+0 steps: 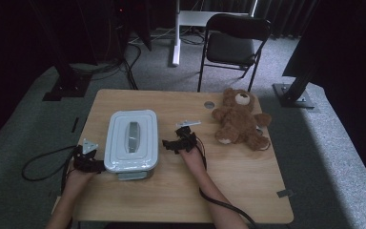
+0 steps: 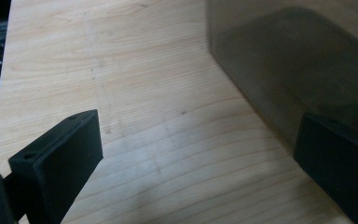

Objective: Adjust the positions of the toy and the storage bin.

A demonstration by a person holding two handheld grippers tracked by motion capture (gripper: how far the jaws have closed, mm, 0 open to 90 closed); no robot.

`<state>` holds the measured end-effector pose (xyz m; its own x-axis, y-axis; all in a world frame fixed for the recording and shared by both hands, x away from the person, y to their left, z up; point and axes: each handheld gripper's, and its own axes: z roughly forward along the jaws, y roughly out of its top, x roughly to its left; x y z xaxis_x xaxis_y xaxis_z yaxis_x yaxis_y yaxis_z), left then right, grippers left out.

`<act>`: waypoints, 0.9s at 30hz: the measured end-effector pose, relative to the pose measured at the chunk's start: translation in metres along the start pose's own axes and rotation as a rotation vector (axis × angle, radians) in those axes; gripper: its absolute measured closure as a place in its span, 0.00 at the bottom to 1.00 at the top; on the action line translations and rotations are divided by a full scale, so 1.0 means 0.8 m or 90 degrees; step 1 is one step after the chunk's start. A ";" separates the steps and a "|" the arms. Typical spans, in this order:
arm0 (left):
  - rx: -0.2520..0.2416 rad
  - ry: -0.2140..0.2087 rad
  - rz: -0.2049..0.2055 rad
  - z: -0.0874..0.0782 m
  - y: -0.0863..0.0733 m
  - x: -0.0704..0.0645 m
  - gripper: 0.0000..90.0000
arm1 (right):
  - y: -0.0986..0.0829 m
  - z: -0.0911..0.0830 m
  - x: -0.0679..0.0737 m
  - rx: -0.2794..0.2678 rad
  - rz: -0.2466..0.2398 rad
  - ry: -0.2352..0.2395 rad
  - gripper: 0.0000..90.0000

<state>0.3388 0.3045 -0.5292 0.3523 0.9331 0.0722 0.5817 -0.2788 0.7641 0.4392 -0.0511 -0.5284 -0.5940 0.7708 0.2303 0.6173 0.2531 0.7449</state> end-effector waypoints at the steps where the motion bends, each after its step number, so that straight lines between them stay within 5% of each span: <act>1: 0.000 0.000 0.005 -0.001 0.001 -0.003 0.02 | 0.000 0.000 0.000 0.000 0.000 0.000 0.12; 11: 0.012 -0.019 0.039 0.000 0.012 -0.047 0.02 | 0.003 -0.004 -0.015 -0.004 -0.022 -0.013 0.13; 17: 0.015 -0.032 0.043 0.002 0.020 -0.060 0.02 | 0.016 -0.002 -0.027 -0.008 -0.004 0.010 0.13; 23: 0.012 -0.026 0.046 0.004 0.023 -0.060 0.02 | 0.022 0.007 -0.028 0.012 -0.022 0.007 0.13; 27: 0.010 0.002 0.019 0.011 0.029 -0.042 0.02 | 0.029 0.011 -0.033 0.013 -0.019 0.004 0.13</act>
<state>0.3471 0.2643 -0.5193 0.3682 0.9247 0.0970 0.5818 -0.3105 0.7517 0.4741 -0.0607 -0.5228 -0.6157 0.7591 0.2115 0.6094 0.2885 0.7385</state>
